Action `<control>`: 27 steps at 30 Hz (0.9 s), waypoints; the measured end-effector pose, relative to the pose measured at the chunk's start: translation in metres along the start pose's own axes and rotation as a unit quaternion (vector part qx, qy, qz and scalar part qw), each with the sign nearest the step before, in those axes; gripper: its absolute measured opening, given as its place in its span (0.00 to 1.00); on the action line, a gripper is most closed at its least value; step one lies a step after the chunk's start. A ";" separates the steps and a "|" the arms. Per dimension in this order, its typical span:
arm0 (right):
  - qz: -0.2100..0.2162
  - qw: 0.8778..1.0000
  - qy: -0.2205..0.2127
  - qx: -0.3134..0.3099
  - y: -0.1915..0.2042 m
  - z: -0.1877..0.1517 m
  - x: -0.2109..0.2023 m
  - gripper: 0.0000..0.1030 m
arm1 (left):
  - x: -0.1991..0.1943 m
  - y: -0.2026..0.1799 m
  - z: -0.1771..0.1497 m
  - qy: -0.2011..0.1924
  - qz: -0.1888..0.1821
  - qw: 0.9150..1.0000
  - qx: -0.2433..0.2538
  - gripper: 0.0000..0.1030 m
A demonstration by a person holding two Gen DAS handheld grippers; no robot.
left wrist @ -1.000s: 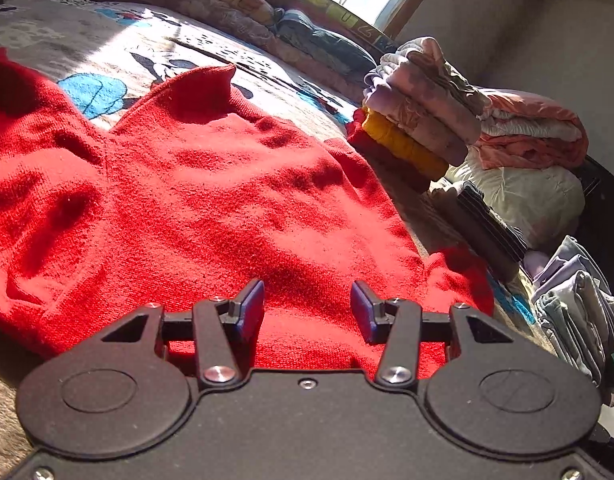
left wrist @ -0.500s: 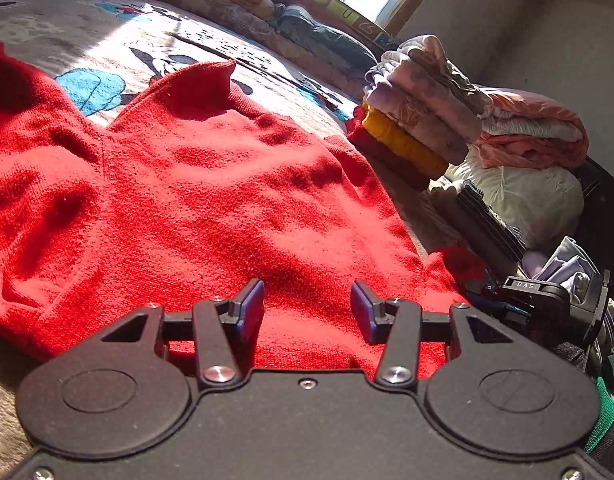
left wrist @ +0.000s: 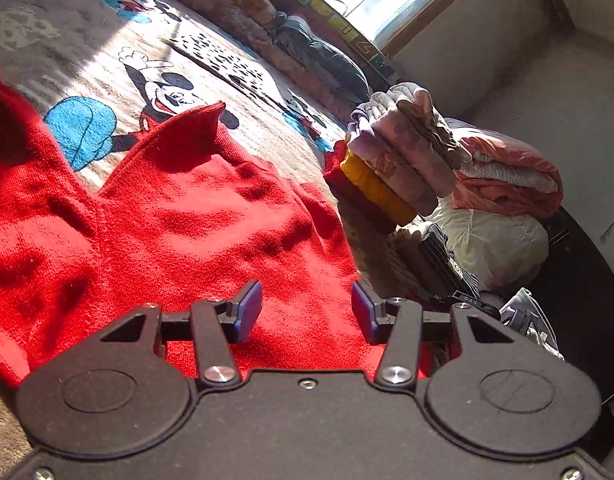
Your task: Fold clothes
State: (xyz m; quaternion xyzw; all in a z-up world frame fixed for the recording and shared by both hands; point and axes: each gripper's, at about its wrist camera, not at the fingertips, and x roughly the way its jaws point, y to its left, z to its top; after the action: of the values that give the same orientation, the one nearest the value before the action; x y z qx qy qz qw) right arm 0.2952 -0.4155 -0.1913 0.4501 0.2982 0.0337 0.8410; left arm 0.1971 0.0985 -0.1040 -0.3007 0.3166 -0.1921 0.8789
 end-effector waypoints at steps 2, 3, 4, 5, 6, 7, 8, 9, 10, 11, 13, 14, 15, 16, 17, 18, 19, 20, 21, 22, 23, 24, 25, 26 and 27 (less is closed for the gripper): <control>-0.006 1.000 -0.003 0.013 -0.007 0.009 0.000 0.31 | 0.001 0.002 0.013 0.006 0.005 1.000 -0.001 0.47; -0.011 1.000 -0.007 0.015 -0.009 0.013 -0.001 0.31 | 0.002 0.005 0.020 0.009 0.012 1.000 -0.001 0.47; -0.017 1.000 -0.012 0.011 -0.008 0.015 -0.003 0.31 | 0.004 0.009 0.027 0.013 0.020 1.000 0.001 0.47; -0.024 1.000 -0.019 0.003 -0.004 0.017 -0.005 0.32 | 0.006 0.012 0.033 0.017 0.030 0.999 0.003 0.47; -0.026 0.999 -0.023 -0.009 0.001 0.017 -0.006 0.34 | 0.009 0.015 0.038 0.021 0.038 0.999 0.006 0.48; -0.022 0.999 -0.021 -0.022 0.008 0.017 -0.005 0.34 | 0.012 0.019 0.045 0.023 0.048 0.999 0.011 0.48; -0.021 0.999 -0.016 -0.041 0.017 0.015 -0.001 0.34 | 0.017 0.022 0.052 0.023 0.061 0.998 0.018 0.48; -0.020 0.998 -0.010 -0.060 0.026 0.013 0.002 0.34 | 0.022 0.025 0.060 0.025 0.069 0.997 0.025 0.48; -0.018 0.997 0.000 -0.080 0.037 0.010 0.008 0.34 | 0.028 0.028 0.068 0.028 0.075 0.996 0.032 0.48; -0.015 0.995 0.012 -0.098 0.048 0.006 0.016 0.34 | 0.034 0.031 0.076 0.030 0.085 0.995 0.038 0.48; -0.013 0.990 0.038 -0.133 0.069 -0.005 0.034 0.34 | 0.047 0.034 0.092 0.033 0.094 0.994 0.051 0.48; -0.011 0.987 0.052 -0.153 0.081 -0.012 0.044 0.34 | 0.053 0.036 0.099 0.034 0.100 0.993 0.058 0.48; -0.008 0.984 0.063 -0.168 0.091 -0.018 0.053 0.34 | 0.059 0.037 0.106 0.035 0.106 0.992 0.065 0.48; -0.004 0.980 0.074 -0.182 0.101 -0.023 0.063 0.35 | 0.066 0.039 0.113 0.037 0.113 0.990 0.073 0.48; -0.002 0.978 0.082 -0.194 0.110 -0.028 0.071 0.36 | 0.073 0.042 0.121 0.040 0.124 0.988 0.081 0.48; 0.001 0.974 0.089 -0.207 0.120 -0.033 0.079 0.37 | 0.081 0.045 0.128 0.044 0.133 0.986 0.089 0.48; 0.005 0.972 0.096 -0.215 0.128 -0.037 0.086 0.37 | 0.088 0.047 0.134 0.049 0.138 0.984 0.100 0.48; 0.007 0.970 0.100 -0.220 0.134 -0.039 0.093 0.40 | 0.095 0.049 0.141 0.053 0.142 0.982 0.110 0.48; 0.008 0.969 0.105 -0.224 0.141 -0.041 0.100 0.43 | 0.102 0.051 0.147 0.058 0.145 0.981 0.117 0.48; 0.008 0.967 0.110 -0.231 0.147 -0.043 0.108 0.44 | 0.107 0.054 0.151 0.062 0.146 0.980 0.120 0.48; 0.008 0.966 0.114 -0.233 0.152 -0.044 0.115 0.47 | 0.114 0.057 0.157 0.067 0.147 0.979 0.124 0.48; 0.008 0.965 0.118 -0.234 0.156 -0.045 0.122 0.47 | 0.121 0.059 0.161 0.073 0.148 0.978 0.128 0.48; 0.008 0.964 0.122 -0.236 0.161 -0.045 0.130 0.47 | 0.128 0.061 0.165 0.079 0.148 0.977 0.131 0.48; 0.010 0.965 0.125 -0.230 0.162 -0.045 0.136 0.47 | 0.136 0.063 0.169 0.085 0.149 0.976 0.134 0.48; 0.011 0.966 0.128 -0.223 0.163 -0.045 0.142 0.47 | 0.143 0.065 0.172 0.091 0.151 0.975 0.138 0.48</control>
State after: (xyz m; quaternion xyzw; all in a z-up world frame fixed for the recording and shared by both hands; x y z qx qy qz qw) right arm 0.4218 -0.2394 -0.1505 0.2460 0.3831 0.1660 0.8747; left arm 0.4259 0.1410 -0.1032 -0.1066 0.4074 -0.1260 0.8982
